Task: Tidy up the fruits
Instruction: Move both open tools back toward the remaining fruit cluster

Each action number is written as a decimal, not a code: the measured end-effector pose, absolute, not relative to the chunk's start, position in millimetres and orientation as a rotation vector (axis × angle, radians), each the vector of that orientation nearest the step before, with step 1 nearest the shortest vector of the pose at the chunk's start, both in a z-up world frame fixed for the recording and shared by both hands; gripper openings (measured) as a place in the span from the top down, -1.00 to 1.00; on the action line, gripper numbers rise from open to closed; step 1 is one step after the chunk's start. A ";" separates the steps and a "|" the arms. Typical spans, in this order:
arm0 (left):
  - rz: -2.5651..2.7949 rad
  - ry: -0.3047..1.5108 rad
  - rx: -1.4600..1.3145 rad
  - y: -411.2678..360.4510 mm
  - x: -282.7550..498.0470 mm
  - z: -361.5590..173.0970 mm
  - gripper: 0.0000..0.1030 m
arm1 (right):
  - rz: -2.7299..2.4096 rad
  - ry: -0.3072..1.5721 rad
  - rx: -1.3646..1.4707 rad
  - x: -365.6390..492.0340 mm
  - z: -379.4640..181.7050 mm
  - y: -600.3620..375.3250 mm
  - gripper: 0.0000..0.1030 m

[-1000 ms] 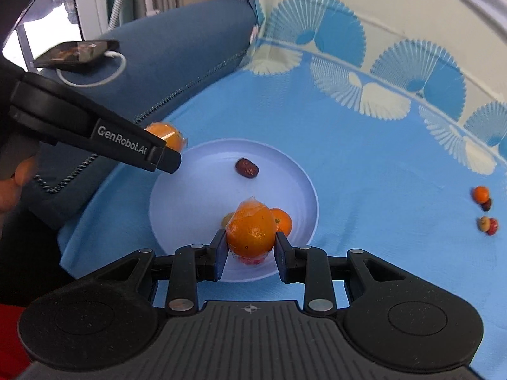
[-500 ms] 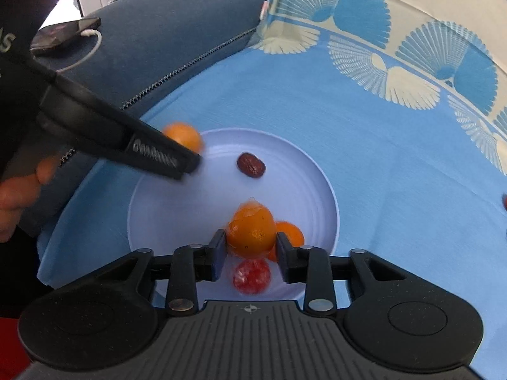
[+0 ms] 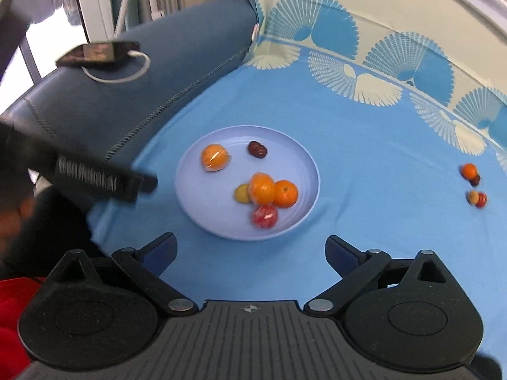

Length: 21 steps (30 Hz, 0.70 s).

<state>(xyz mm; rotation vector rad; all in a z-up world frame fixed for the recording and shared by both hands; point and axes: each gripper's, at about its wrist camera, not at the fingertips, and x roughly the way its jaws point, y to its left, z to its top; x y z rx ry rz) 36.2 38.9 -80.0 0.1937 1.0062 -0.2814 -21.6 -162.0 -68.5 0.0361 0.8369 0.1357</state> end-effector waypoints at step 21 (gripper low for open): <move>-0.255 0.859 0.246 42.1 -53.5 -35.9 -0.99 | 0.055 0.631 0.014 -113.3 -22.8 -163.5 -0.99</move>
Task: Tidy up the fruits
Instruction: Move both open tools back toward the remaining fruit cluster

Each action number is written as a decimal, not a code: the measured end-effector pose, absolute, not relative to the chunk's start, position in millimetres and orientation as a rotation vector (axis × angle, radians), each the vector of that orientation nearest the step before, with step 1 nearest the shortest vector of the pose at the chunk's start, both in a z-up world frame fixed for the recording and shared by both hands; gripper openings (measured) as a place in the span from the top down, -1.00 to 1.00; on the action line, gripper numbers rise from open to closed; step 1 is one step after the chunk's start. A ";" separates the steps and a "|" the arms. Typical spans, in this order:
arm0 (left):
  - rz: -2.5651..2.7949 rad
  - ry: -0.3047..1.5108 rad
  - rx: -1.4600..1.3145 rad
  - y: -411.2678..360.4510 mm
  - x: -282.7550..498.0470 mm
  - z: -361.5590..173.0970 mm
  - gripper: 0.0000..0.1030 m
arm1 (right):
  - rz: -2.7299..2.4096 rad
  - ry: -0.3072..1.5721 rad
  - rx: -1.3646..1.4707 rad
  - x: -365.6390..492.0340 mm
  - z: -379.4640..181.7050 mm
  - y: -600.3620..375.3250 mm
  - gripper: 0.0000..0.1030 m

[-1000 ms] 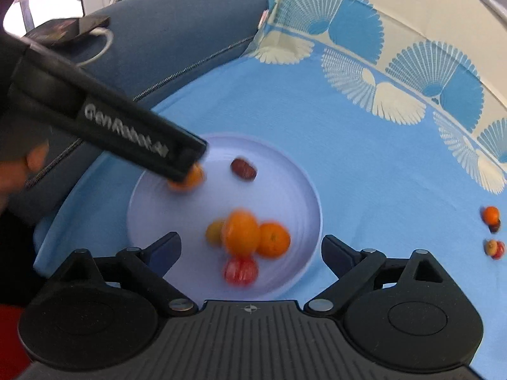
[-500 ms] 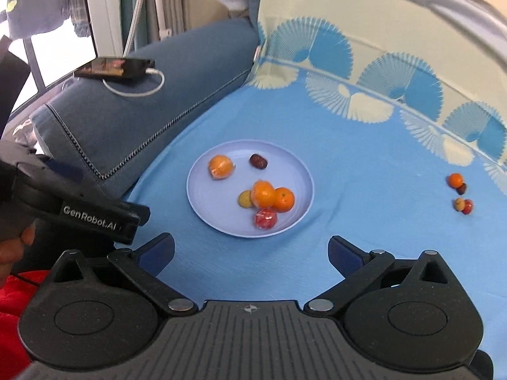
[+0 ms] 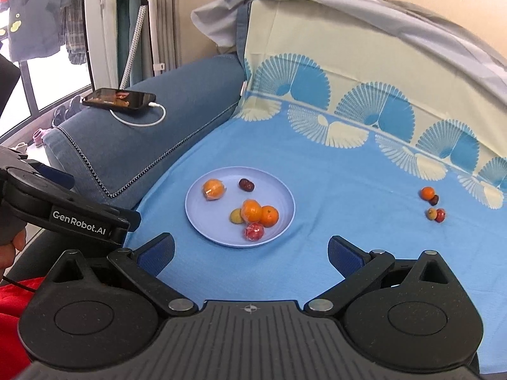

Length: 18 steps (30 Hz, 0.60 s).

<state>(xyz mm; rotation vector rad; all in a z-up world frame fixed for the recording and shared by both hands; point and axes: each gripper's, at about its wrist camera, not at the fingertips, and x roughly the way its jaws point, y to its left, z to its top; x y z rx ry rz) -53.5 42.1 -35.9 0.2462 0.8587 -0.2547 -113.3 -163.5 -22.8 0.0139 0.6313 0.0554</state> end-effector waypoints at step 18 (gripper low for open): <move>-0.256 0.840 0.235 48.8 -60.2 -29.6 -0.99 | 0.055 0.633 -0.021 -116.5 -18.6 -151.9 -0.99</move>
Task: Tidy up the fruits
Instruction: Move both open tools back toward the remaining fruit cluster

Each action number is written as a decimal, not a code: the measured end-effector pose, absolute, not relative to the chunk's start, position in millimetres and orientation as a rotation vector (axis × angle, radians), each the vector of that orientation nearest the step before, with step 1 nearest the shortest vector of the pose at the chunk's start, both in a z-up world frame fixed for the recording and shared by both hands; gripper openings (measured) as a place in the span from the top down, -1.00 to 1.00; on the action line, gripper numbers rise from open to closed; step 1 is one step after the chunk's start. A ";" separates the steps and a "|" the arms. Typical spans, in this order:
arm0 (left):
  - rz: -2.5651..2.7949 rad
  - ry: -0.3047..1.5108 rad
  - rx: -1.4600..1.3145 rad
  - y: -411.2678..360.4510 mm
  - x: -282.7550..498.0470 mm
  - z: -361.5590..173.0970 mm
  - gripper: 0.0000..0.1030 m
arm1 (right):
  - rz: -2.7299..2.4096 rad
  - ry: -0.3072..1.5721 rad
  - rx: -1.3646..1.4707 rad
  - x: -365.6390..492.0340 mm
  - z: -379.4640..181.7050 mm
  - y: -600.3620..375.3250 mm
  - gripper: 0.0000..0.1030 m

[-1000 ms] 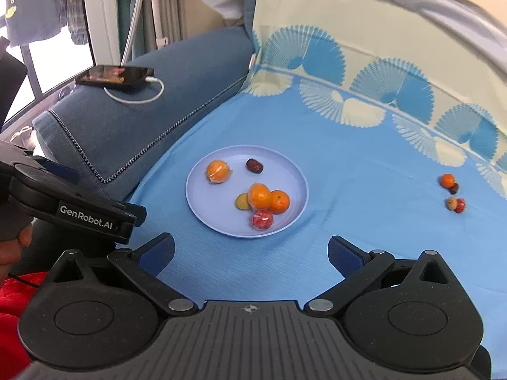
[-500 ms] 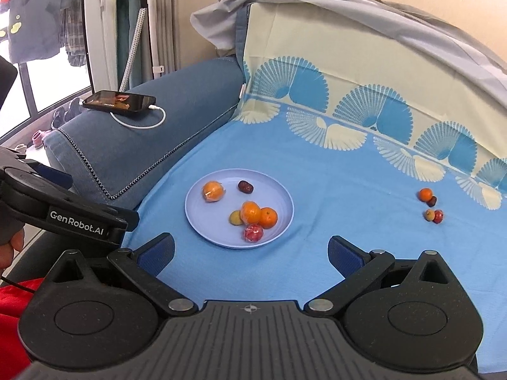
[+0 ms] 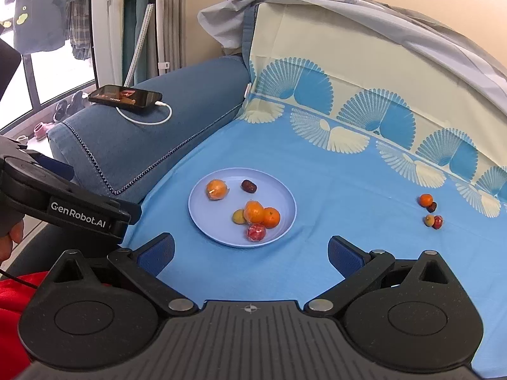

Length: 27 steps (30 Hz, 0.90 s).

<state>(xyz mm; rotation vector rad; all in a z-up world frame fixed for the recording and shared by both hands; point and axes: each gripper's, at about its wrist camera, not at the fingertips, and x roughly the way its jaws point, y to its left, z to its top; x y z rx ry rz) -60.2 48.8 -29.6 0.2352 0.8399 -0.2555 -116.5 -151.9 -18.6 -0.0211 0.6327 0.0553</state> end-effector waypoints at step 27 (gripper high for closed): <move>-0.248 0.897 0.288 36.9 -41.0 -49.4 -0.99 | -0.021 0.681 0.062 -96.8 -40.7 -173.5 -0.99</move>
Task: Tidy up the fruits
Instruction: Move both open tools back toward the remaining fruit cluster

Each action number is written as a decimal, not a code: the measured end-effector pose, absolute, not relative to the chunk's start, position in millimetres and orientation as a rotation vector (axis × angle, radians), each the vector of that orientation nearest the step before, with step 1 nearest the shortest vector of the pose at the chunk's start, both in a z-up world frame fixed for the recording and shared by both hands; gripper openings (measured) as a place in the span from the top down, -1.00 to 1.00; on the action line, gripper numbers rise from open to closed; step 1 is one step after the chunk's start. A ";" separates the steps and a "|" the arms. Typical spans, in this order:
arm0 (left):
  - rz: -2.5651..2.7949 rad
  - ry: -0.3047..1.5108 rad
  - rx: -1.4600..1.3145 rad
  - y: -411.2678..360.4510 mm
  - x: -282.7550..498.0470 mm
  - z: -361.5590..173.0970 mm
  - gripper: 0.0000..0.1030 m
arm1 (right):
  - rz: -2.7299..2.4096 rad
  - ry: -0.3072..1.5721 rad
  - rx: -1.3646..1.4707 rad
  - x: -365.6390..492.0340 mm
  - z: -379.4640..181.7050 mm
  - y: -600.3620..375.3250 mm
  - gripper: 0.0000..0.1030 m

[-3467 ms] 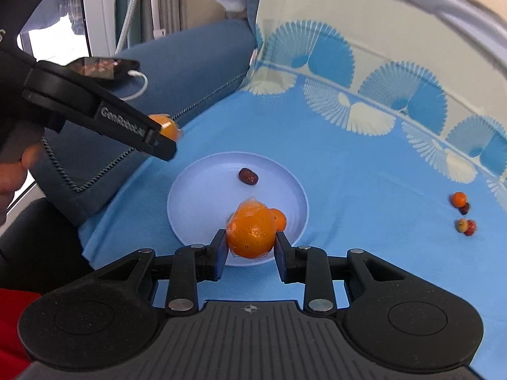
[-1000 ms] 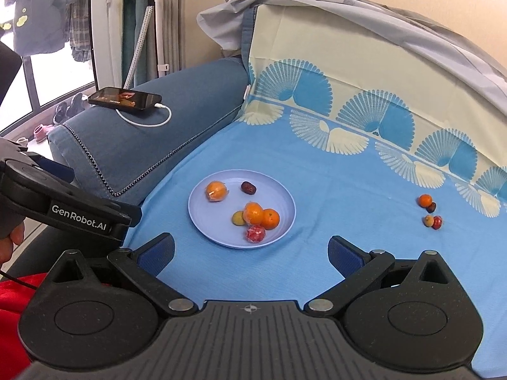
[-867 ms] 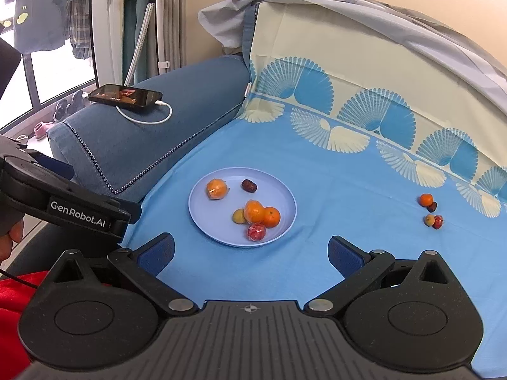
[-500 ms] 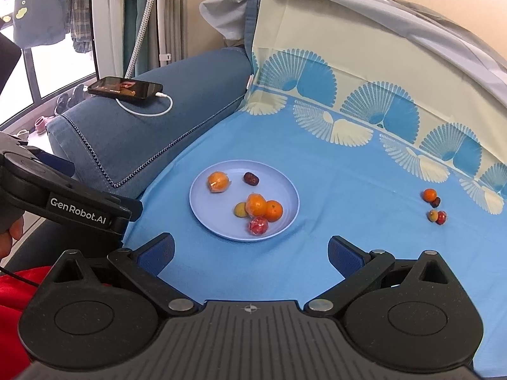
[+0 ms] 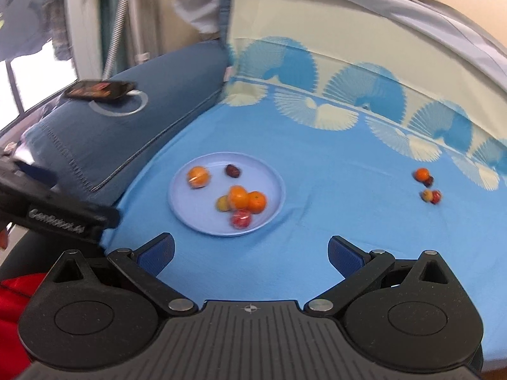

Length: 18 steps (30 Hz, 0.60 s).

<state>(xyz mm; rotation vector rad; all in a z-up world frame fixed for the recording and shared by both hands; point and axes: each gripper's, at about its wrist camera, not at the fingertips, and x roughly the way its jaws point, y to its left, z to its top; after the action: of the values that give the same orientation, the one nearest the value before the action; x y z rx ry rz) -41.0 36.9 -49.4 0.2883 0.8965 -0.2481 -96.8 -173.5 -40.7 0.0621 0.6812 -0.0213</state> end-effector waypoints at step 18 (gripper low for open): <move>-0.180 1.058 0.335 -50.5 28.9 -56.9 -0.99 | -0.542 0.618 0.356 -58.3 -139.3 -345.0 -0.99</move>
<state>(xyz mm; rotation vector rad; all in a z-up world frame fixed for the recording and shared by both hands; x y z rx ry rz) 28.9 -50.5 -56.9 0.3353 1.0581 -0.1800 -58.3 -345.0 -139.3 0.3561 0.6175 -0.5421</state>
